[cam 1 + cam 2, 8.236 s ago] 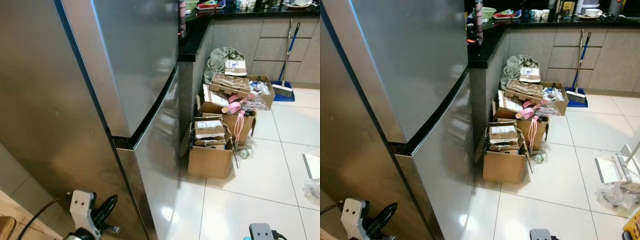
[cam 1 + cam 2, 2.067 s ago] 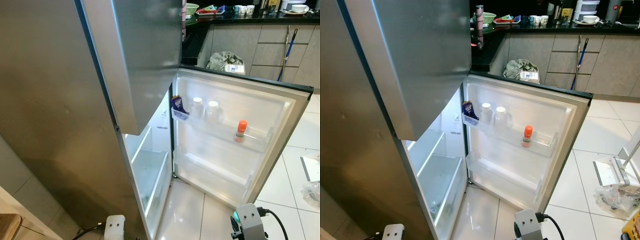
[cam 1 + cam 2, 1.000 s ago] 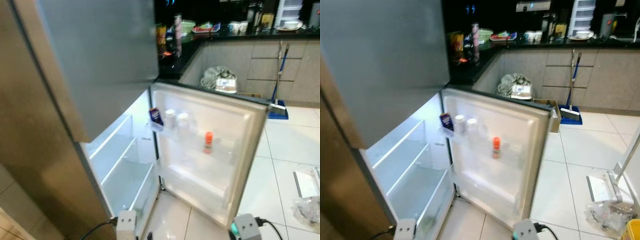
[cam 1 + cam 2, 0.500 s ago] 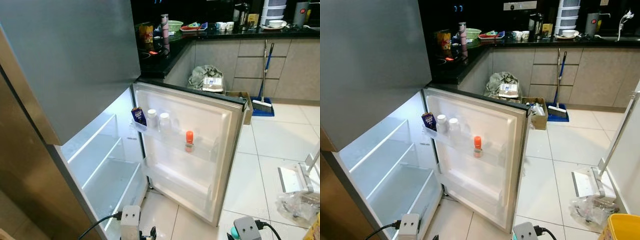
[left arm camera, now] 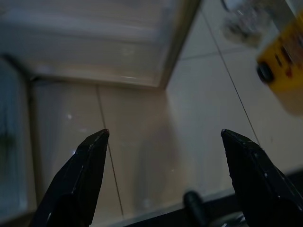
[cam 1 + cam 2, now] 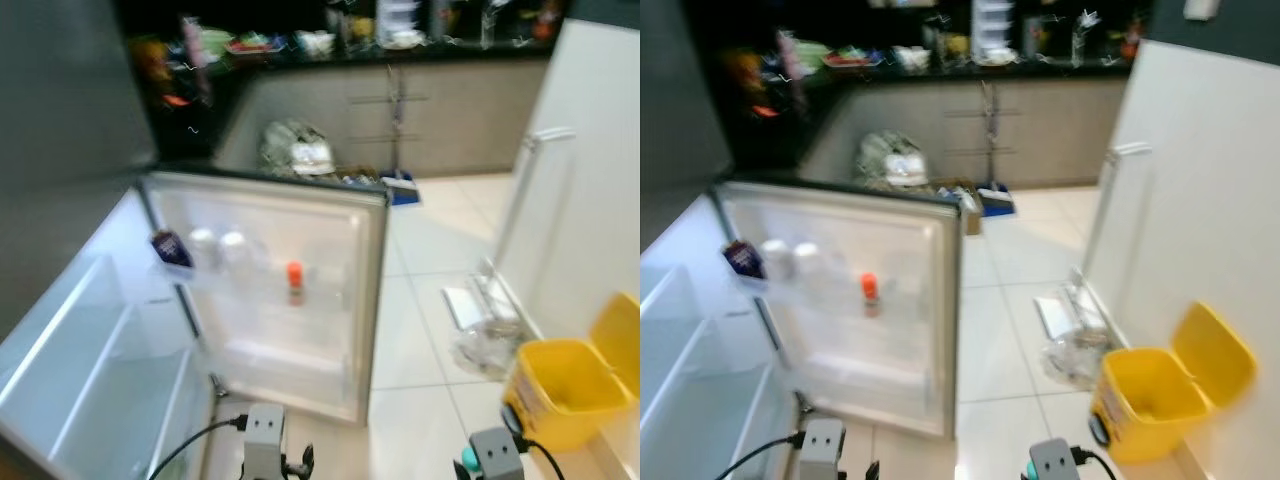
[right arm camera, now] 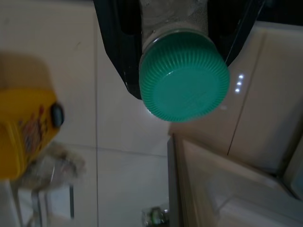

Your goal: Restocking fridge

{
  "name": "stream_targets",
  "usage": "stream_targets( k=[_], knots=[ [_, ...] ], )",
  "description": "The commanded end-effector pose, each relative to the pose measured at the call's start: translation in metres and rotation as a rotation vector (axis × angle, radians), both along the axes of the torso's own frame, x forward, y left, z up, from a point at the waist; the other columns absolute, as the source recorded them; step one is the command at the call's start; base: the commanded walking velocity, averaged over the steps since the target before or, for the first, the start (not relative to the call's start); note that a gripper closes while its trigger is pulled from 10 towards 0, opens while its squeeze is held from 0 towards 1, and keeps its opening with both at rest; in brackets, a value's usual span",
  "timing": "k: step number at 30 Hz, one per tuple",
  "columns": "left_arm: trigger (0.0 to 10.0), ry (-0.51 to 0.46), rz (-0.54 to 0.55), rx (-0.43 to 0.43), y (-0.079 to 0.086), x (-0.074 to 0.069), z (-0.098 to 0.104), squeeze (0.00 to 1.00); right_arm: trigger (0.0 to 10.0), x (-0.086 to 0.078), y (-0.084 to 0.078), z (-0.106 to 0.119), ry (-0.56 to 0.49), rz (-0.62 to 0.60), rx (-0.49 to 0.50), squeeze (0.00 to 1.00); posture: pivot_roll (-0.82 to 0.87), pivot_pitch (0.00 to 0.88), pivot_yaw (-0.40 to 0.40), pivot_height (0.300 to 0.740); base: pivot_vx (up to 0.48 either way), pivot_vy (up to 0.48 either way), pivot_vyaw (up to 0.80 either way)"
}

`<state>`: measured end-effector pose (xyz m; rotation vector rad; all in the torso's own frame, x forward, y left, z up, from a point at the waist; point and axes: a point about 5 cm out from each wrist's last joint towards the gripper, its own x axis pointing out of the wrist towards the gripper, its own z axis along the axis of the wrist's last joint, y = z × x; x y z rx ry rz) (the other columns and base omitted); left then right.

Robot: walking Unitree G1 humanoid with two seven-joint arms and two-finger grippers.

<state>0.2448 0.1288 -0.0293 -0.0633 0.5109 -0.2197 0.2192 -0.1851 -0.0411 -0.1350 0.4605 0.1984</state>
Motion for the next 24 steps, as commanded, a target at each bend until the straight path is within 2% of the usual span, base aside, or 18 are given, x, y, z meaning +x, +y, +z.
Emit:
stream_targets(
  k=[1, 4, 24],
  knots=[
    [10.0, 0.004, -0.003, 0.022, 0.0048, -0.0046, -0.0030, 0.00, 10.0, 0.0048, 0.0023, 0.0031, -0.014, 0.009, 0.008, 0.00, -0.09, 0.057, 0.053, 0.740, 0.000, 0.000, 0.00],
    [10.0, -0.005, 0.001, 0.011, 0.0037, -0.0038, -0.0018, 0.00, 10.0, 0.0048, 0.0027, 0.0032, -0.015, 0.011, 0.007, 0.00, -0.09, 0.060, 0.053, 0.740, 0.000, 0.000, 0.00],
    [10.0, -0.037, 0.026, 0.007, 0.0067, 0.0006, 0.0036, 0.00, 10.0, 0.0048, 0.0008, 0.0030, -0.013, -0.021, 0.011, 0.00, -0.09, 0.105, 0.063, 0.740, 0.299, 0.000, 0.00]
  ],
)
